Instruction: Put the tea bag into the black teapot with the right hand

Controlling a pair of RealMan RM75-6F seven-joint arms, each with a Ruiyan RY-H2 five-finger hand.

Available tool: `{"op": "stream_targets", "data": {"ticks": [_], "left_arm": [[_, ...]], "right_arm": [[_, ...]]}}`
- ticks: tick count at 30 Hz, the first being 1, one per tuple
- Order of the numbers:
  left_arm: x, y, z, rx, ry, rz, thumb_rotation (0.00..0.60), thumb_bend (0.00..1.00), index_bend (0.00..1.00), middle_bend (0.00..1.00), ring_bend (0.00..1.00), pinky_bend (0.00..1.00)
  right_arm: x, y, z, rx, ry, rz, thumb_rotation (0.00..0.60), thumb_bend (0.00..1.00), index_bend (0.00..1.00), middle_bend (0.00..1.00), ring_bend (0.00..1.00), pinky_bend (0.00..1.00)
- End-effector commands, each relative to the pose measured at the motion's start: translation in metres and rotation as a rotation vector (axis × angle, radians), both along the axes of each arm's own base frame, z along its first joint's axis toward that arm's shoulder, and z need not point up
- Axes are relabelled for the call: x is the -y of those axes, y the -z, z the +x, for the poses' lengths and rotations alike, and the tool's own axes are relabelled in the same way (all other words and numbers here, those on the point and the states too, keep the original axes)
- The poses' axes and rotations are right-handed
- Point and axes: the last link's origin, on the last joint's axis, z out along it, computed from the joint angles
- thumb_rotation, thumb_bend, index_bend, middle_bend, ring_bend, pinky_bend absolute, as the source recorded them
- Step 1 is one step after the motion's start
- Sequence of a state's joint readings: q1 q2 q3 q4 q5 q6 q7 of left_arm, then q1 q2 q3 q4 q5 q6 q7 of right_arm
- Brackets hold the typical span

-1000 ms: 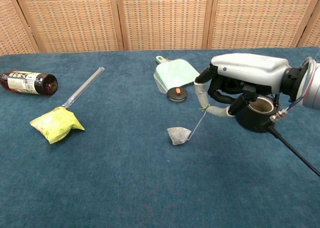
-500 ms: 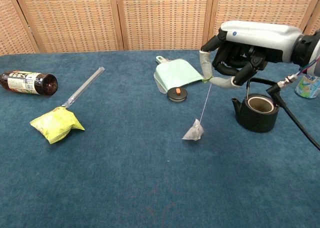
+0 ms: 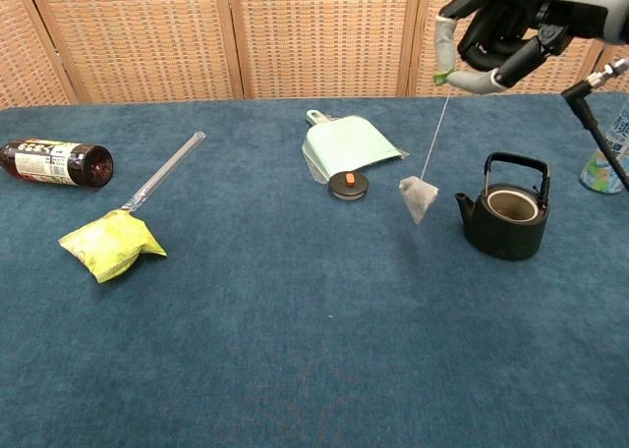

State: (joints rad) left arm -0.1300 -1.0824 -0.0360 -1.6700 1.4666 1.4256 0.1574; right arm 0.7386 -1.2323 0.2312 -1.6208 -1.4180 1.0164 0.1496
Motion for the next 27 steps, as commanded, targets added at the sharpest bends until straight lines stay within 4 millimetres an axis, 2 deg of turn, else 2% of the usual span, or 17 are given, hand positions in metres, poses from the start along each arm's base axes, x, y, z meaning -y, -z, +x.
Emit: {"op": "stream_targets", "data": {"ticks": [1,16,27], "left_arm": [[0.0,0.0,0.0,0.0,0.001,0.0,0.6,0.38,0.0,0.0,0.0,0.0],[0.001,-0.001,0.002,-0.003,0.003,0.005,0.6,0.38,0.0,0.0,0.0,0.0],[0.001,-0.001,0.003,-0.007,0.002,0.002,0.6,0.38,0.0,0.0,0.0,0.0]], "right_arm": [[0.005,-0.007,-0.003,0.005,0.018,-0.012,0.6,0.67,0.61,0.93,0.97,1.0],[0.017,-0.026,-0.016,0.022,0.072,-0.045,0.6,0.67,0.61,0.93,0.97,1.0],[0.022,-0.038,-0.041,0.038,0.143,-0.073,0.6,0.68,0.61,0.93,0.97,1.0]]}}
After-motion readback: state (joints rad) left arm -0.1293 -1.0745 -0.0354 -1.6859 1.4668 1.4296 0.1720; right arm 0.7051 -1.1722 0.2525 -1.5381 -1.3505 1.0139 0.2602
